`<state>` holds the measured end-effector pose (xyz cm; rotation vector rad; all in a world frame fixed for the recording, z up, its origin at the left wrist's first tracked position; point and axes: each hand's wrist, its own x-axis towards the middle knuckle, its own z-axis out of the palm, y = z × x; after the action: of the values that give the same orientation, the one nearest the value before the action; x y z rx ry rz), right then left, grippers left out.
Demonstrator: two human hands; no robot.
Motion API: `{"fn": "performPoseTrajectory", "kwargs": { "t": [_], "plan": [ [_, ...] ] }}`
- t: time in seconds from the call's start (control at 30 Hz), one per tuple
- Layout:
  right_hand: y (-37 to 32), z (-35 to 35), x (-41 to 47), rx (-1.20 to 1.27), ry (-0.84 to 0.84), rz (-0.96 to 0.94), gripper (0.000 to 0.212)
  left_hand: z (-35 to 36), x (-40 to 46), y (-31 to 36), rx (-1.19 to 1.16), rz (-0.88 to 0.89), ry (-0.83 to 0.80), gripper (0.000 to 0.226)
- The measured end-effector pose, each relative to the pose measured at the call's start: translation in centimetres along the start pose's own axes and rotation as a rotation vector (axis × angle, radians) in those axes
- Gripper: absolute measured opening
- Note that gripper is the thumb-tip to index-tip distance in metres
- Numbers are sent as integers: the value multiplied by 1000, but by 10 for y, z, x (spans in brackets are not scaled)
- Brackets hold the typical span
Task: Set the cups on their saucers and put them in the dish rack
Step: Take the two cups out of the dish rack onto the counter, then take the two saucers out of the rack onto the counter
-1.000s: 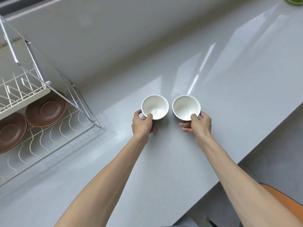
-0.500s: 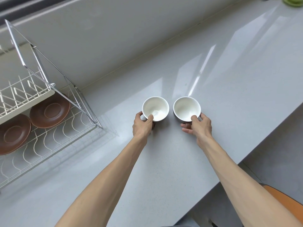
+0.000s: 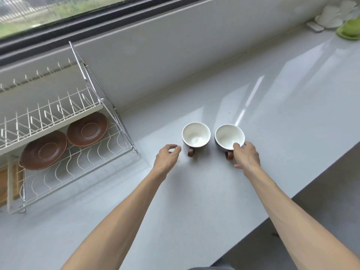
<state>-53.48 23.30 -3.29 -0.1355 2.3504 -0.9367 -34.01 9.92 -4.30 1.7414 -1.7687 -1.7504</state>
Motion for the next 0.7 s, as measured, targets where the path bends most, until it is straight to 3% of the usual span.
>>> {"fn": "performPoseTrajectory", "kwargs": {
  "t": [0.17, 0.3, 0.7],
  "plan": [
    [-10, 5, -29, -348, 23, -161, 62, -31, -23, -8, 118, 73, 37, 41],
    [-22, 20, -61, -515, 21, -374, 53, -60, -41, -20, 293, 113, 109, 40],
    [-70, 123, -158, -691, -266, -910, 50, -183, -94, -81, 878, 282, 556, 42]
  ]
}}
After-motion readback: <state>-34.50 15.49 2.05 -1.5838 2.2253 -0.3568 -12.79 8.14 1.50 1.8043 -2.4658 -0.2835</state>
